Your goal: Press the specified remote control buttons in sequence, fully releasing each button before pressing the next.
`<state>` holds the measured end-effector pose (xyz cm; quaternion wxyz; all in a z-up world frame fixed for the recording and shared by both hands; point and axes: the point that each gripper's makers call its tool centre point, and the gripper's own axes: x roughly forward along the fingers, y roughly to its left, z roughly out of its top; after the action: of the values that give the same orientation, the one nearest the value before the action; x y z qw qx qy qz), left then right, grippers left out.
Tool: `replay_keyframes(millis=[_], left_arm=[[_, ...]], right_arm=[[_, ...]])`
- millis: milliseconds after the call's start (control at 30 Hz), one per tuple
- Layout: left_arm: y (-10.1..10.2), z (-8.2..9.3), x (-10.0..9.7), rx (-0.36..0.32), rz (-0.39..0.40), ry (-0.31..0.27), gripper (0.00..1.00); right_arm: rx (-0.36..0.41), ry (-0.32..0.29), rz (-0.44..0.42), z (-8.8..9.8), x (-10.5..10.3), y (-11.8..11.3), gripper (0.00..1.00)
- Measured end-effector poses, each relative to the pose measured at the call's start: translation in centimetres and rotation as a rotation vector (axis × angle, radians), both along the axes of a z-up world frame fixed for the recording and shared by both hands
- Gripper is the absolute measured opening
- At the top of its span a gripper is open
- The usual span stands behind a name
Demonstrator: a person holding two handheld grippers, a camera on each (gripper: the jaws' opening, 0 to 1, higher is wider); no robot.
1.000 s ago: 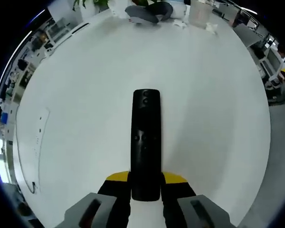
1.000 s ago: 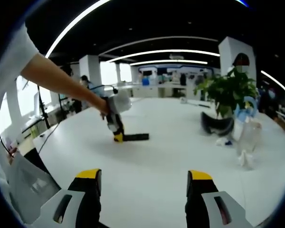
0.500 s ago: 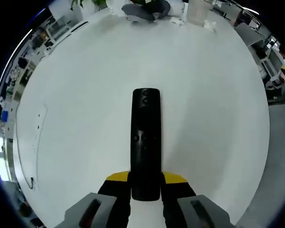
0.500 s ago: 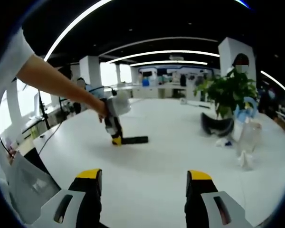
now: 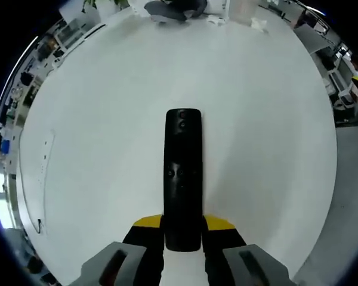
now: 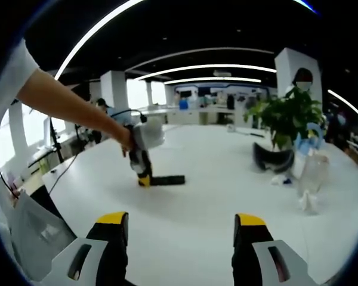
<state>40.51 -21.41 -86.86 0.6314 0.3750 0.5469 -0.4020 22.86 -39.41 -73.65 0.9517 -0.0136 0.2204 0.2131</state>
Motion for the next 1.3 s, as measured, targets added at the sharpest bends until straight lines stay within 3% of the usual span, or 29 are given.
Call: replay_keyframes(millis=[1300], left_arm=[[0.1, 0.0, -3.7, 0.025, -0.032, 0.011, 0.23]], right_arm=[[-0.011, -0.013, 0.017, 0.2, -0.2, 0.2, 0.71]])
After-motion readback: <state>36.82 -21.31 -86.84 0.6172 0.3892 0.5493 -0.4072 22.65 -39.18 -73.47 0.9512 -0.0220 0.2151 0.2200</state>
